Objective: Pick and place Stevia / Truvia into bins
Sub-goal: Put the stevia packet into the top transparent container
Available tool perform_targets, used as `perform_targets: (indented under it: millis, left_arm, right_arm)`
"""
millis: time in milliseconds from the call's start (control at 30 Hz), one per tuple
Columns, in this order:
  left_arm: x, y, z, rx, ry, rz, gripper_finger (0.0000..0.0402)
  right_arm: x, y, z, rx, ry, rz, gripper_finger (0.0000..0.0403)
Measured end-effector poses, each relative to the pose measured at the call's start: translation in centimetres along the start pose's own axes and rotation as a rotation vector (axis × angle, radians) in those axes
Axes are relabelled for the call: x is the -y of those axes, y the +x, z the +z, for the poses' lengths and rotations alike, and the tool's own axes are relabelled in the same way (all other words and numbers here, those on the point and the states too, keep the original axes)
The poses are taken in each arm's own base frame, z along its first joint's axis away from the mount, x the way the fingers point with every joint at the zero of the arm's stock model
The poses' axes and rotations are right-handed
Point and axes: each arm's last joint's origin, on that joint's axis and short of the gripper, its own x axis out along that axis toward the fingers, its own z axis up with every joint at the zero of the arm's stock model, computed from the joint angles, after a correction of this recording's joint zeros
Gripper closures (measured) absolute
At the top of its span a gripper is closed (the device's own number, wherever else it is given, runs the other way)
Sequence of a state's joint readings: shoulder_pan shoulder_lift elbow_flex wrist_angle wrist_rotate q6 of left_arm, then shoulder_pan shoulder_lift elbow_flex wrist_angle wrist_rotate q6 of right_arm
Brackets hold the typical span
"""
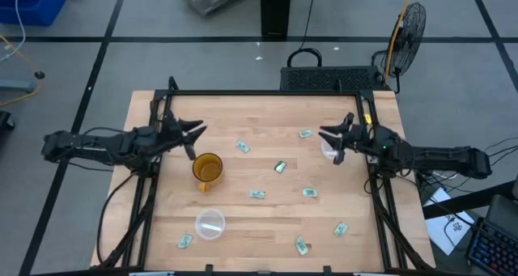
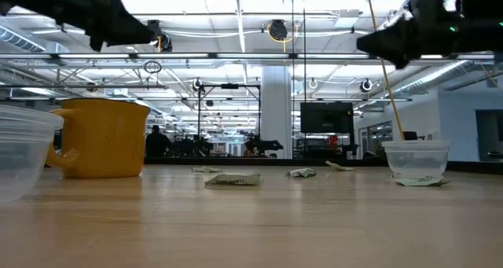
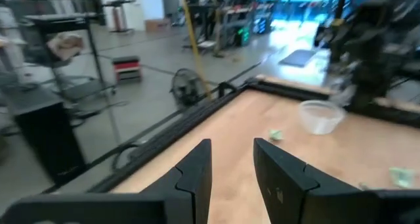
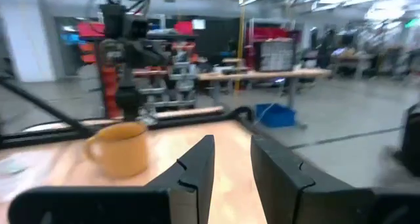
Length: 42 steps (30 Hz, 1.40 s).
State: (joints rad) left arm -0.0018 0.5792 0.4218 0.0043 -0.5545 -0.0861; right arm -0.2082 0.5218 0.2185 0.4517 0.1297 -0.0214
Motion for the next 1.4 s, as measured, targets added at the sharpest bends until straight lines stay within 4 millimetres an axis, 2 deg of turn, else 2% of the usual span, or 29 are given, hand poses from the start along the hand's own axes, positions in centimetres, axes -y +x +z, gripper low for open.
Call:
perform_targets:
  millis: [167,267,400,600,700,800,1133,1400]
  left_arm:
    - [0.2,2.2,1.2,-0.052,0.071,0.073,0.0284]
    - [0.3,3.3,1.6,-0.073,0.059,0.099,0.0284]
    - [0.6,4.3,1.8,-0.086,0.063,0.111,0.0284]
    - [0.8,4.9,2.1,-0.056,0.063,0.108,0.0284]
    - [0.8,4.9,2.2,-0.044,0.099,0.107,0.0284]
    - [0.8,4.9,2.4,-0.033,0.108,0.106,0.0284]
    - [0.9,4.9,2.4,-0.031,0.109,0.101,0.0284]
    - [0.9,4.9,2.3,-0.033,0.106,0.094,0.0284]
  right_arm:
    - [0.4,3.7,2.7,-0.223,-0.139,-0.029,0.0307]
    - [1.0,6.1,3.0,-0.446,-0.155,-0.053,0.0307]
    - [2.1,8.9,0.5,-0.758,-0.155,-0.085,0.0307]
    - [3.7,11.3,-4.6,-0.997,-0.166,-0.11,0.0307]
    - [4.2,11.8,-6.4,-1.054,-0.171,-0.125,0.0302]
    - [4.6,12.0,-7.4,-1.102,-0.168,-0.13,0.0285]
    - [4.4,12.6,-7.2,-1.096,-0.121,-0.043,0.0205]
    - [4.8,11.9,-8.6,-1.049,-0.086,-0.083,0.0202]
